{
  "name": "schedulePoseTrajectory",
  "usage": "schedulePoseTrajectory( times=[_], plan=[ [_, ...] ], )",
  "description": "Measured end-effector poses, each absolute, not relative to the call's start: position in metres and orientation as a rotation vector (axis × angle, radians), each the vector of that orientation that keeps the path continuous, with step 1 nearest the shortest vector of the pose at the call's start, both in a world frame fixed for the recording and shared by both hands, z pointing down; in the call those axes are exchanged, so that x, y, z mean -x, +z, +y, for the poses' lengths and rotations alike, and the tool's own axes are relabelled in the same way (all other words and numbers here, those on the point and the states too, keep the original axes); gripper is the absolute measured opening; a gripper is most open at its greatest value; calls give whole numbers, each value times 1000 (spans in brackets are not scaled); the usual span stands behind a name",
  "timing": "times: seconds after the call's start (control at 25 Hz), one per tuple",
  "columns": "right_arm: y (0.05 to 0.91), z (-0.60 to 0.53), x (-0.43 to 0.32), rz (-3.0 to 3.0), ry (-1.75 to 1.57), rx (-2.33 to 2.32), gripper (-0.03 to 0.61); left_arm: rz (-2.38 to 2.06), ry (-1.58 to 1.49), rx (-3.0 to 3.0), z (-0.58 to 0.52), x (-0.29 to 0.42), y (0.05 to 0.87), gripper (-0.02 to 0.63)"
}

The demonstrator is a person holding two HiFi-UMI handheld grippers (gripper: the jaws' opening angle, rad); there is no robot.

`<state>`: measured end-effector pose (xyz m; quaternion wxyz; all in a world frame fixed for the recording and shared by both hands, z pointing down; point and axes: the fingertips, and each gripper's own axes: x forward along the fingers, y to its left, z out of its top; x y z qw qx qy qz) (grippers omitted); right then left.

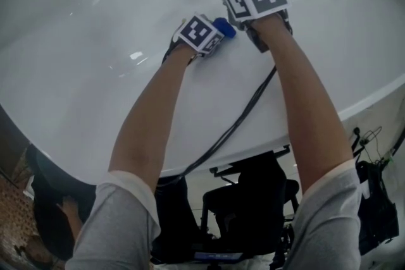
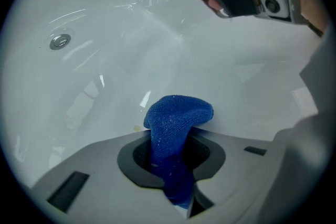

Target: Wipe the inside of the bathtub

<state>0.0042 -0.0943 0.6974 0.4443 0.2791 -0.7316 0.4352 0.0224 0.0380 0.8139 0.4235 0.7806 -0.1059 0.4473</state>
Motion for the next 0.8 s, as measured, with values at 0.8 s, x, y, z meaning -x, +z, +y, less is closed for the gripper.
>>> schedulePoseTrajectory(
  times=[0.8],
  plan=[
    [690, -107, -7, -1799, 1025, -723, 9, -166, 1472, -2026, 34, -25, 858, 74]
  ],
)
